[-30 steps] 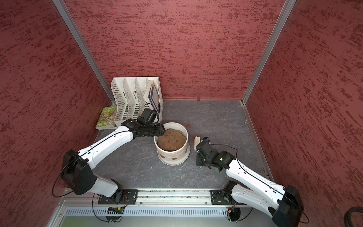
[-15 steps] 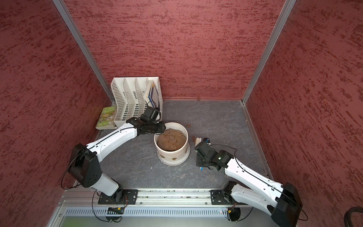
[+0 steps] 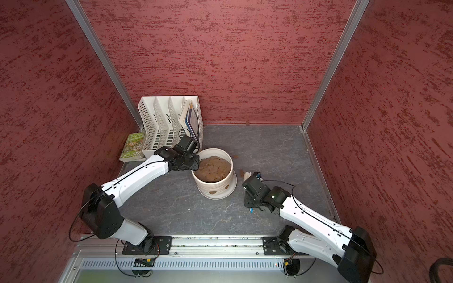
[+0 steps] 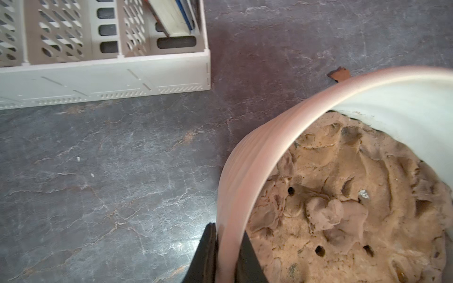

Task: Scrub the dried mud off the ceramic pot
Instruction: Rotate the pot on the tray.

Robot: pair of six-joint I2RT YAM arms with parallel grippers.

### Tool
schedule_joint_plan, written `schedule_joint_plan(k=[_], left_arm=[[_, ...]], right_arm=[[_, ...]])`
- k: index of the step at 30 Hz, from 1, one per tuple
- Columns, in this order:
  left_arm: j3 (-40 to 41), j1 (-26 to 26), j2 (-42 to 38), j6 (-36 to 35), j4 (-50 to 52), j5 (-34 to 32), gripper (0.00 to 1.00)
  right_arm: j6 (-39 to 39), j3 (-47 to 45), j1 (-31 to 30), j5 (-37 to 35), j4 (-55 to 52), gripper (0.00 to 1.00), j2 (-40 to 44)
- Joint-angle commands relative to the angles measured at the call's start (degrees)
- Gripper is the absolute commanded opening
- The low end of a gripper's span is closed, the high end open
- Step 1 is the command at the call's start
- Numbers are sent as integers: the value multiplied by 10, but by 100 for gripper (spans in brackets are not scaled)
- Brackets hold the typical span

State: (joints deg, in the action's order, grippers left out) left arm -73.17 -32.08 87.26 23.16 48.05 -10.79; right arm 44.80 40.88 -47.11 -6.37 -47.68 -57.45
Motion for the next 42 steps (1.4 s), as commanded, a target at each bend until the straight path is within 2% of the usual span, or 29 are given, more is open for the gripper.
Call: schedule_joint_plan(k=[1, 6, 9, 14, 18, 32, 42], left_arm=[[5, 5, -52, 21, 44, -15, 0], [18, 4, -81, 30, 64, 7, 0], [40, 8, -98, 25, 31, 27, 0], [75, 23, -137, 12, -84, 146, 0], [66, 24, -150, 28, -132, 191, 0], [39, 22, -150, 60, -156, 234, 0], [34, 20, -113, 34, -118, 224, 0]], right_arm=[[-2, 23, -5, 5, 11, 0, -9], [-9, 24, -6, 9, 14, 0, -17], [-12, 22, -6, 12, 19, 0, -22], [-10, 14, -6, 16, 26, 0, -31], [-6, 7, -6, 17, 31, 0, -30], [-19, 2, -13, 31, 59, 0, -34], [-70, 42, -75, 12, 43, 0, -41]])
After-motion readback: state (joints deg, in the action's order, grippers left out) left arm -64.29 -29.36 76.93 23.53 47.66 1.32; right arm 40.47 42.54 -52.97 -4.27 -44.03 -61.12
